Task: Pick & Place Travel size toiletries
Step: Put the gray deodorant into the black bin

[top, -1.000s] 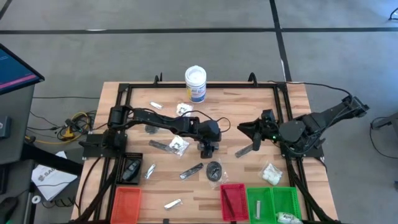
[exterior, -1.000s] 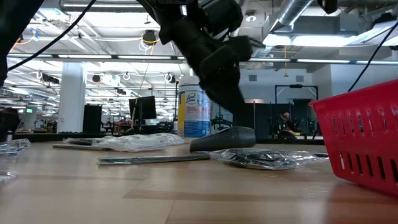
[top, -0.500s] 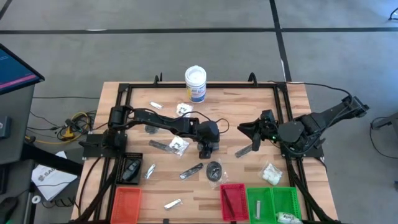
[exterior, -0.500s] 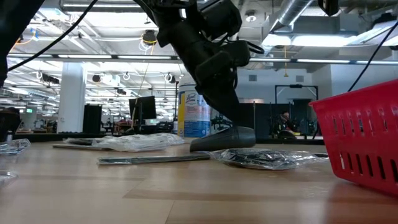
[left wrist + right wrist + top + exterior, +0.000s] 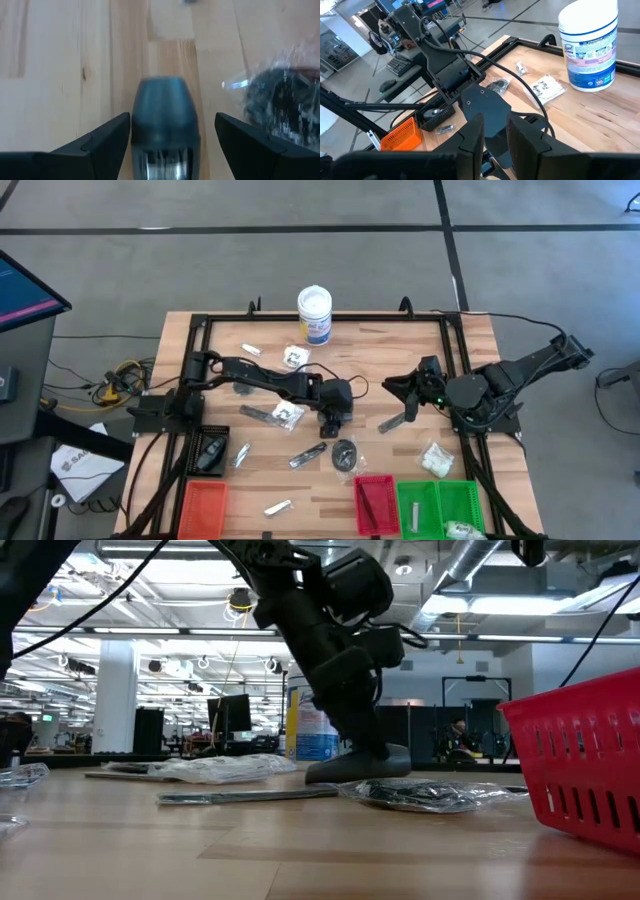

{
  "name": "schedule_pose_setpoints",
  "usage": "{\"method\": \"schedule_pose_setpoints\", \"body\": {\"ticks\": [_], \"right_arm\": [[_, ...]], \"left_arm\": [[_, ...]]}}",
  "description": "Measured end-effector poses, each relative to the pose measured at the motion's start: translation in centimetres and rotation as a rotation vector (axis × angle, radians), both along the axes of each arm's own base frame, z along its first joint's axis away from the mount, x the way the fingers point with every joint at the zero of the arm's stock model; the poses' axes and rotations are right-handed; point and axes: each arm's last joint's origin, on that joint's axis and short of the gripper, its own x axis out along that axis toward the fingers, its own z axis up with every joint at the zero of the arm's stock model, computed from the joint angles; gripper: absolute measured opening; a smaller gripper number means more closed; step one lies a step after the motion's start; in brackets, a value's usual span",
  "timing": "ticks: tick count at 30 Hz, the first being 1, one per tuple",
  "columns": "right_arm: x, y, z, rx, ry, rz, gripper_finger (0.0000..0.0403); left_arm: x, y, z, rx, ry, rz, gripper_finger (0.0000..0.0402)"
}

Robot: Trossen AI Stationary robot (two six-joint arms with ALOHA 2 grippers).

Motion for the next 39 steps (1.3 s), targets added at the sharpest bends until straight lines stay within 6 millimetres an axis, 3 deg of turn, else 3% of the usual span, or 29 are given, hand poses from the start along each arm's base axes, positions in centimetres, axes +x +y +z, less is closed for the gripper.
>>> {"method": "schedule_pose_setpoints", "body": {"ticks": [8,13,26,39], "right_arm": [[0.0,0.0,0.0,-0.004,0.002,0.001,0.0075],[0.4,0.5,-1.2,-0.291,0.205,0.206,0.0075],[2.6,1.4,-4.5,-0.227,0.411,0.309,0.0071],[2.0,1.4,-5.5,-0.238,0.539,0.395,0.0071]], "left_arm": [[0.0,0.0,-0.2,0.003,0.002,-0.005,0.0286],[0.1,0.0,-0.6,0.004,0.015,-0.005,0.0281],[0.1,0.1,-0.6,0.000,0.015,0.001,0.0260],[0.1,0.2,-0.9,0.000,0.023,0.004,0.0230]]}}
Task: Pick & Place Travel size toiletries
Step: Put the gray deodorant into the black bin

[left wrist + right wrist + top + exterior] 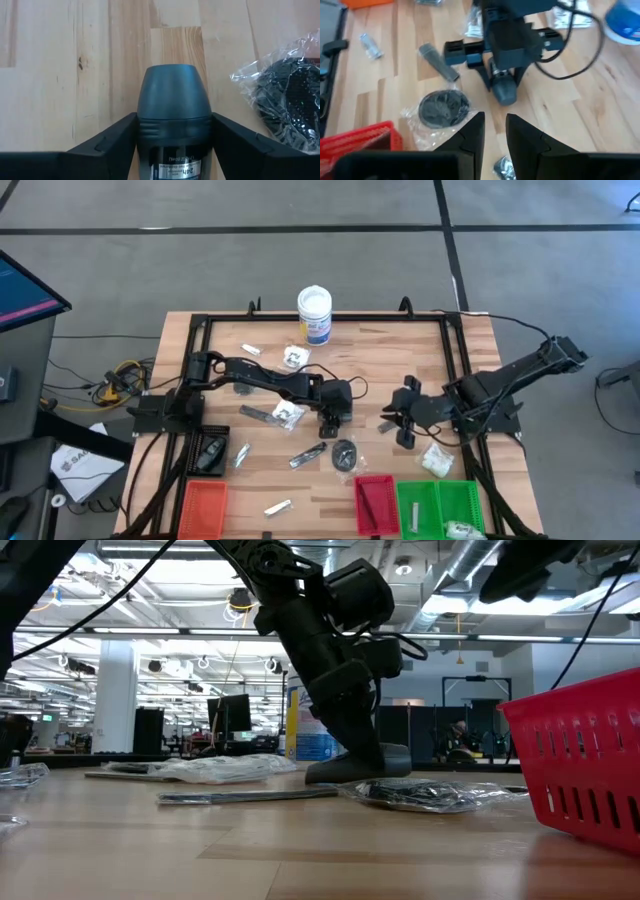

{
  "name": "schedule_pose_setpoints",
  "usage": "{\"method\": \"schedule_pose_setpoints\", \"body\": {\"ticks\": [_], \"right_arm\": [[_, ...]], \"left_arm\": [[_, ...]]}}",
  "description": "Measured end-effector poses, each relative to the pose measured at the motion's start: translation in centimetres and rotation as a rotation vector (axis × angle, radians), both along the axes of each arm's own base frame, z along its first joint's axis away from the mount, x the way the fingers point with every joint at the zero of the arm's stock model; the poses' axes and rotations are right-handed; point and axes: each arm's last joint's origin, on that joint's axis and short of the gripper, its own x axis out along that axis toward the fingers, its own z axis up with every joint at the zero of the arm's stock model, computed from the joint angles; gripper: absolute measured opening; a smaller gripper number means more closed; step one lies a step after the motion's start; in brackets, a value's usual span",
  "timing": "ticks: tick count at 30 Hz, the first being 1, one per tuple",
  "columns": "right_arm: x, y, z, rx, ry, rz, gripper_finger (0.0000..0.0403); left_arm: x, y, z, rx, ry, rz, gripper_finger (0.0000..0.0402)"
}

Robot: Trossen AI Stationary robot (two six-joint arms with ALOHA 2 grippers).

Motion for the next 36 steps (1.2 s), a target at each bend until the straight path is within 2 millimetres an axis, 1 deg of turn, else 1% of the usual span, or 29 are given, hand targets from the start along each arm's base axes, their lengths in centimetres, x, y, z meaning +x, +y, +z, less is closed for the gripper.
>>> {"method": "schedule_pose_setpoints", "body": {"ticks": [5,10,18,24,25,30,33,36], "right_arm": [[0.0,0.1,0.0,0.012,0.008,0.020,0.0071],[0.0,0.1,0.0,0.012,0.008,0.019,0.0071],[0.0,0.0,0.0,0.012,0.008,0.019,0.0071],[0.0,0.0,0.0,0.012,0.008,0.019,0.0071],[0.0,0.0,0.0,0.012,0.008,0.019,0.0071],[0.0,0.0,0.0,0.012,0.008,0.019,0.0071],[0.0,0.0,0.0,0.012,0.008,0.018,0.0071],[0.0,0.0,0.0,0.015,0.007,0.015,0.0071]], "left_arm": [[0.0,0.1,0.0,0.000,0.000,0.002,0.0219],[0.0,0.2,0.0,0.015,0.001,0.013,0.0220],[-0.8,0.1,-0.9,-0.035,0.024,0.094,0.0213],[-1.2,-0.3,-1.4,-0.016,0.049,0.062,0.0231],[-1.3,-0.3,-1.7,-0.006,0.063,0.058,0.0236],[-1.4,-0.2,-1.7,0.001,0.073,0.063,0.0249],[-1.4,-0.2,-1.7,0.007,0.070,0.074,0.0236],[-1.4,-0.2,-1.7,0.001,0.071,0.083,0.0208]]}}
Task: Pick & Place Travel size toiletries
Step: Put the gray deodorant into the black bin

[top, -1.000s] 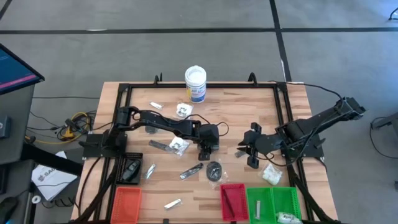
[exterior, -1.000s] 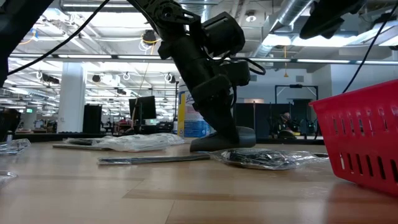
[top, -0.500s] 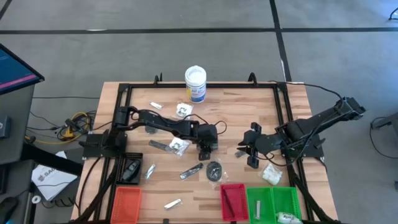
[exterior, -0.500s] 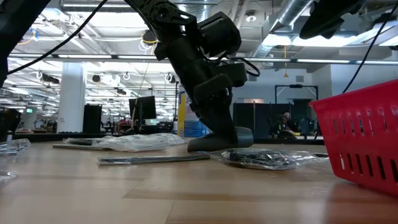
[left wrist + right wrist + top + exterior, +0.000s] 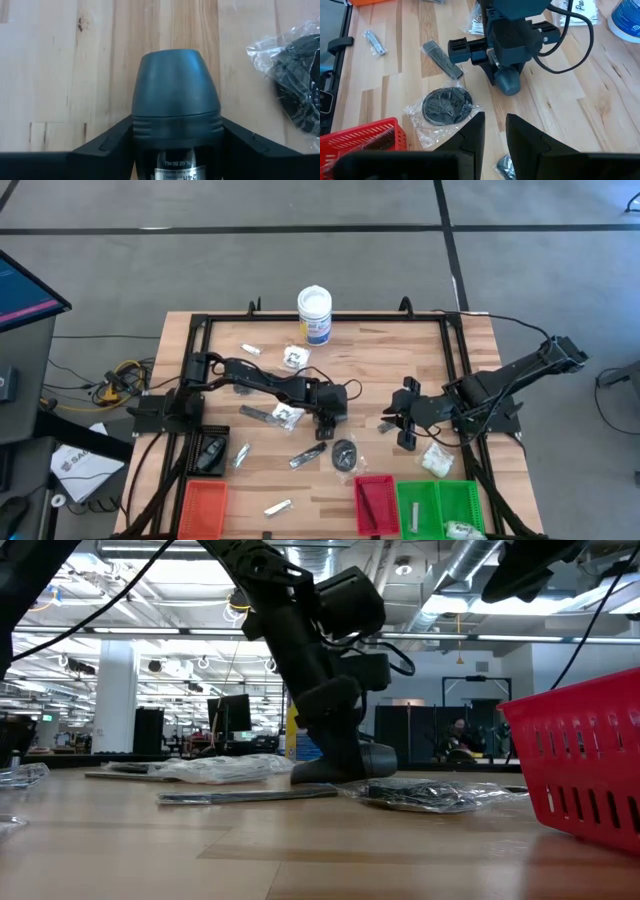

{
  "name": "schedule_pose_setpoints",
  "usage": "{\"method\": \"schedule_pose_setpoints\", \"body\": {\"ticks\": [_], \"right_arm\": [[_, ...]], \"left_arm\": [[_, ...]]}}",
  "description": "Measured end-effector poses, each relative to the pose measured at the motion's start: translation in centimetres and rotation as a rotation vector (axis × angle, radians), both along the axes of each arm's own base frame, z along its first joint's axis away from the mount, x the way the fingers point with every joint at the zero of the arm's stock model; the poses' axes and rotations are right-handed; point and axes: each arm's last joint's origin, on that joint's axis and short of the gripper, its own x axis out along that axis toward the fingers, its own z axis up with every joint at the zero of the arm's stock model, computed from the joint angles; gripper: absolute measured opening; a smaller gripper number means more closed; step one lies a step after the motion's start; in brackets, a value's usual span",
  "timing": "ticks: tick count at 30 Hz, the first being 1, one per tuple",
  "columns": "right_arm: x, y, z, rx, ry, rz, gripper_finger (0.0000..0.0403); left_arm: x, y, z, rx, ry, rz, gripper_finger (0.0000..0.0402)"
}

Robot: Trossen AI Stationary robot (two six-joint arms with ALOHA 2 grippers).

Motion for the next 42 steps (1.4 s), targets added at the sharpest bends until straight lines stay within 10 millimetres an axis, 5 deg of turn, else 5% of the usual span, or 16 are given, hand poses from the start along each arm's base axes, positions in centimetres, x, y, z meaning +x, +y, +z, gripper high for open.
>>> {"method": "schedule_pose_setpoints", "body": {"ticks": [14,34,42], "right_arm": [[0.0,0.0,0.0,-0.007,0.003,0.006,0.0071],[0.3,-0.9,0.0,-0.027,0.004,-0.022,0.0071],[0.8,-1.7,0.2,-0.035,-0.002,0.022,0.0071]], "left_arm": [[-0.5,0.0,1.2,-0.070,0.003,0.136,0.0204],[-5.0,0.4,9.9,-0.058,-0.035,0.581,0.0200],[-7.3,-1.3,12.3,-0.088,-0.026,0.721,0.0200]]}}
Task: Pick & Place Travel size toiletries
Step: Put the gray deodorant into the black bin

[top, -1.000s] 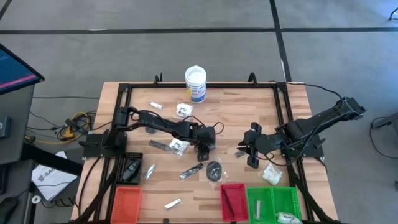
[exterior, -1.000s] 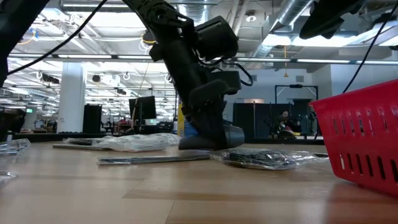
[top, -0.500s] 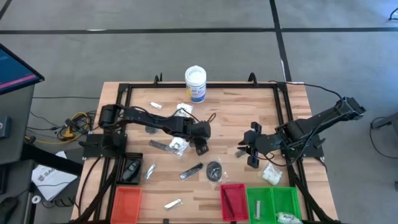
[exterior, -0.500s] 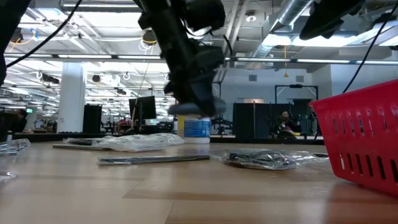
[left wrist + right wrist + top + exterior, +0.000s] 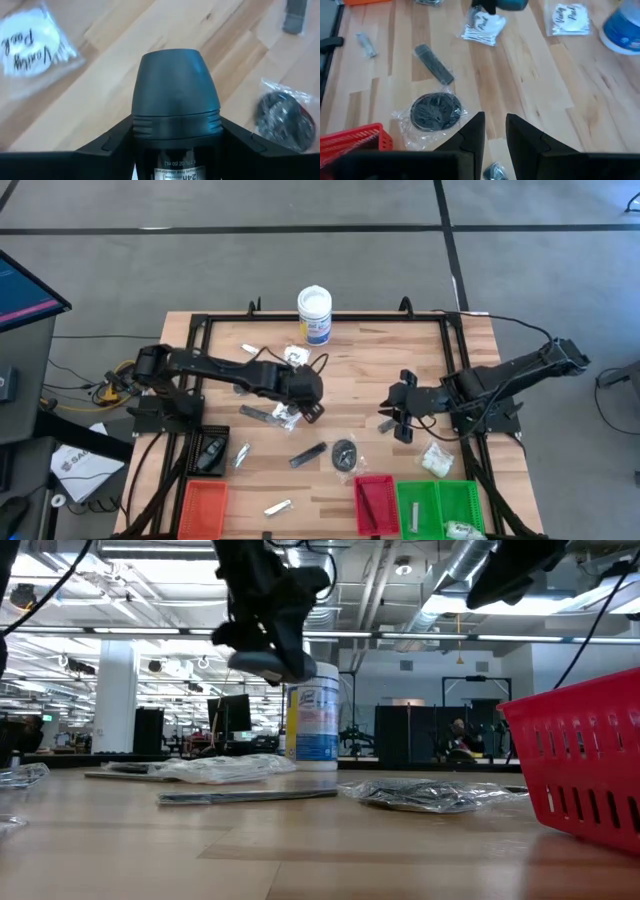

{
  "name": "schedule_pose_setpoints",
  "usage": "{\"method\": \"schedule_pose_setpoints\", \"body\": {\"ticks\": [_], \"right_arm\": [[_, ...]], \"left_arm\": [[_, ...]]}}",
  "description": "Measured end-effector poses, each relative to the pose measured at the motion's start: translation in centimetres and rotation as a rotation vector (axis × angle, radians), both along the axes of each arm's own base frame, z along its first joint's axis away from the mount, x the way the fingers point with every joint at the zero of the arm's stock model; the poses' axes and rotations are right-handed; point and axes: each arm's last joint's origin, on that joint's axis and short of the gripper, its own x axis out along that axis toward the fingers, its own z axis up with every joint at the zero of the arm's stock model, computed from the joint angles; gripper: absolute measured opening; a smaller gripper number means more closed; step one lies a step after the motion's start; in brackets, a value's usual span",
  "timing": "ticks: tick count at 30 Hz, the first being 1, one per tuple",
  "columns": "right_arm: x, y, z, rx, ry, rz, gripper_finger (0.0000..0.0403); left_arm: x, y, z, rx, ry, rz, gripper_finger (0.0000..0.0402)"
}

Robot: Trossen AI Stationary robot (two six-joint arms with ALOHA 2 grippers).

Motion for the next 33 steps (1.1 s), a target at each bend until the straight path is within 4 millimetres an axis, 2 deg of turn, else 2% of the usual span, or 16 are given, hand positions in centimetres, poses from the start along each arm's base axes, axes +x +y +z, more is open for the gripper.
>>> {"method": "schedule_pose_setpoints", "body": {"ticks": [3,11,13,17,23,28,33], "right_arm": [[0.3,-0.2,0.1,0.010,-0.011,0.044,0.0071],[1.0,-0.3,0.8,0.035,-0.083,0.136,0.0071],[1.1,-0.3,0.9,0.033,-0.100,0.147,0.0071],[1.2,-0.2,1.1,0.053,-0.124,0.167,0.0071],[1.3,-0.1,1.8,0.036,-0.148,0.191,0.0071],[1.4,0.0,2.5,0.039,-0.167,0.212,0.0071],[1.4,0.0,2.8,0.045,-0.172,0.217,0.0071]], "left_arm": [[-1.1,-1.1,0.8,-0.020,0.006,0.043,0.0200],[-3.9,-4.9,1.4,-0.047,0.062,0.182,0.0200],[-4.3,-5.8,1.3,-0.067,0.047,0.218,0.0200],[-6.5,-7.3,0.5,-0.104,0.056,0.302,0.0201],[-11.4,-8.7,0.1,-0.172,0.027,0.455,0.0201],[-16.0,-8.7,0.3,-0.182,0.046,0.574,0.0201],[-19.1,-8.7,-0.2,-0.220,0.075,0.637,0.0201]]}}
